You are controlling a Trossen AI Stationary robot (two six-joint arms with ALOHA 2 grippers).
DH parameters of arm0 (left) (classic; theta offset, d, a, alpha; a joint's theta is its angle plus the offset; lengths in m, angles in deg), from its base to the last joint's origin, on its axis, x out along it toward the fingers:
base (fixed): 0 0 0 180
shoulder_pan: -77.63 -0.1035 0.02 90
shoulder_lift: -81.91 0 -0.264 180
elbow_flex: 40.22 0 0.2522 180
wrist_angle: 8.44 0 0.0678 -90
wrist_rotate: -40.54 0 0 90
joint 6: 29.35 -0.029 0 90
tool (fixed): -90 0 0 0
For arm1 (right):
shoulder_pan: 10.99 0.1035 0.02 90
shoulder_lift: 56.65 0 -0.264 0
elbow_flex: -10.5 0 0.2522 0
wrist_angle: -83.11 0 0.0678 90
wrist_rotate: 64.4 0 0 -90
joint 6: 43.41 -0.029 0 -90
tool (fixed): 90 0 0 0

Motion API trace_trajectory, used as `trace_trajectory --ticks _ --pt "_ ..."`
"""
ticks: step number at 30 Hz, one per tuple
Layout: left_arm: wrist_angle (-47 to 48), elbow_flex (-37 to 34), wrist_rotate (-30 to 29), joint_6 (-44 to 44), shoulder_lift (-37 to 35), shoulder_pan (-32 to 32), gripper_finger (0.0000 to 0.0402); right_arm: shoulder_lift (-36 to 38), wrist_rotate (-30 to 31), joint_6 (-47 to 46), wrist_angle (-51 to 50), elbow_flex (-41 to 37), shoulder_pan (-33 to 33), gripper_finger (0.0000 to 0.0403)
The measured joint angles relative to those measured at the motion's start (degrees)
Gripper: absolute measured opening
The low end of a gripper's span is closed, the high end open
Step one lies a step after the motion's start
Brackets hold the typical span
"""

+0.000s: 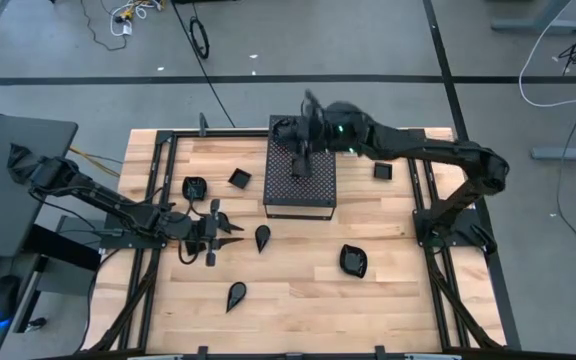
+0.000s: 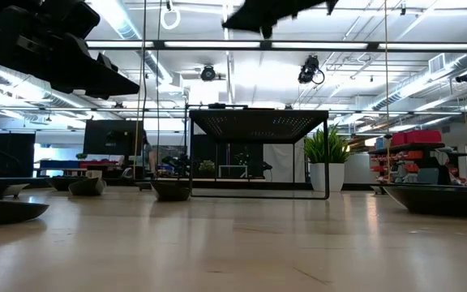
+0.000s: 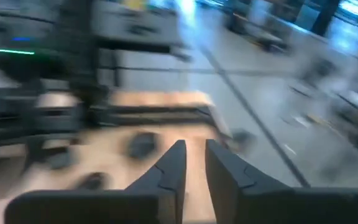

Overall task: Pick & Place Mini shaped plates
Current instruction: Stack the black drop-shaped plate on top of the black drop-shaped plates on the shelf

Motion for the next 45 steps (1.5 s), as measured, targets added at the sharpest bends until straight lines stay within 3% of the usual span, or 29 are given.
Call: trace_trajectory --ticks 5,13,19,23,27,30,38,42,45 --pt "0.0 0.0 0.01 0.02 0.0 0.0 0.0117 0.69 0.23 3.08 -1.47 -0.01 10.38 0.004" --pt "0.48 0.0 -0.1 1.54 0.0 0.0 0.0116 -1.23 16.98 0.08 0.3 -2.62 26.46 0.0025" --pt "0.78 0.0 -0.36 1.53 0.02 0.0 0.0116 -3.51 18.28 -11.8 20.16 -13.0 33.84 0.0025" --pt "1.89 0.0 -0.27 2.15 0.02 0.18 0.0116 -7.27 22.36 -19.29 32.11 -19.3 37.75 0.0035" --pt "5.02 0.0 4.91 3.8 -0.01 2.2 0.0116 -13.15 26.31 -22.24 37.71 -19.63 40.7 0.0062" --pt "7.68 0.28 5.63 6.91 -0.02 6.36 0.0115 -17.26 27.0 -23.66 40.2 -18.82 41.3 0.0087" --pt "30.57 13.08 -3.24 20.24 1.59 21.86 0.0071 -21.7 24.99 -24.5 39.73 -17.13 38.67 0.0141" --pt "37.72 17.43 -3.87 34.66 5.69 26.71 0.0037 -22.69 25.1 -20.81 40.02 -15.5 37.67 0.0155" --pt "37.94 17.49 -0.08 49.59 9.02 28.69 0.0017 -22.67 25.07 -20.01 40.81 -14.96 37.24 0.0157"
